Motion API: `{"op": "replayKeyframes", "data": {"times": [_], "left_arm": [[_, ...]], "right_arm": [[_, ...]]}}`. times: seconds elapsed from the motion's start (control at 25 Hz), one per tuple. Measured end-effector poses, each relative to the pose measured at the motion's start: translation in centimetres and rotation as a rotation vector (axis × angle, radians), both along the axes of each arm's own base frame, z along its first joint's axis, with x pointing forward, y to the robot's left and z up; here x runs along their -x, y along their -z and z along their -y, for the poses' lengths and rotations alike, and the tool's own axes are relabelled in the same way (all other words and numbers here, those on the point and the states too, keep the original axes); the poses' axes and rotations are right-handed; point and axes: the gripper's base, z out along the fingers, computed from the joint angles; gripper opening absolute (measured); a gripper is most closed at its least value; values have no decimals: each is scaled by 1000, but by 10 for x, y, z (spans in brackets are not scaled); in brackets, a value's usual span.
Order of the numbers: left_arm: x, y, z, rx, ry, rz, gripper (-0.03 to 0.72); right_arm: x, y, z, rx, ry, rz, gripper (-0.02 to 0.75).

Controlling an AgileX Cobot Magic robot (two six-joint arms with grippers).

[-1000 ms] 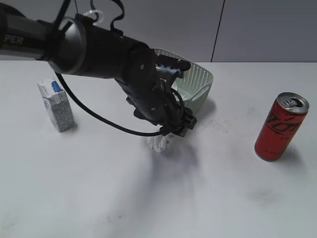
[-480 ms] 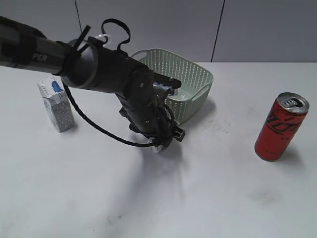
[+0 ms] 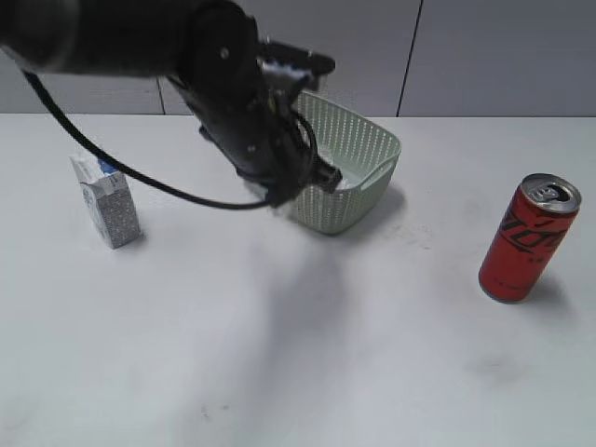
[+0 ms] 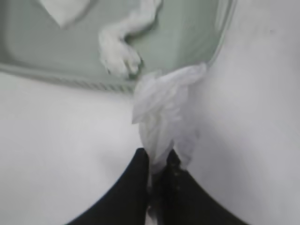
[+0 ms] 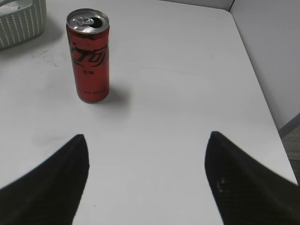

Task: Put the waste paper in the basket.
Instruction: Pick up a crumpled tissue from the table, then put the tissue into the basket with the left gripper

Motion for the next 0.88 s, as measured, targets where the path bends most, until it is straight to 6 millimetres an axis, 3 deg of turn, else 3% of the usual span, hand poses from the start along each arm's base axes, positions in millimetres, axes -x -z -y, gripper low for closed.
{"op": "replayKeyframes", "data": {"times": [0.16, 0.32, 0.44, 0.68, 0.76, 0.88], "left_arm": [[-9, -53, -8, 84, 49, 290, 29], [-36, -71, -15, 228, 18, 498, 29], [-59, -67, -23, 306, -23, 593, 29], [-86, -26, -27, 332, -73, 599, 69], [-89, -13, -25, 321, -72, 582, 151], [-91, 0, -24, 318, -95, 541, 375]], "right_arm": [[0, 0, 0, 0, 0, 0, 584], [0, 0, 0, 0, 0, 0, 584], [0, 0, 0, 0, 0, 0, 584], [0, 0, 0, 0, 0, 0, 584], [0, 0, 0, 0, 0, 0, 584], [0, 0, 0, 0, 0, 0, 584]]}}
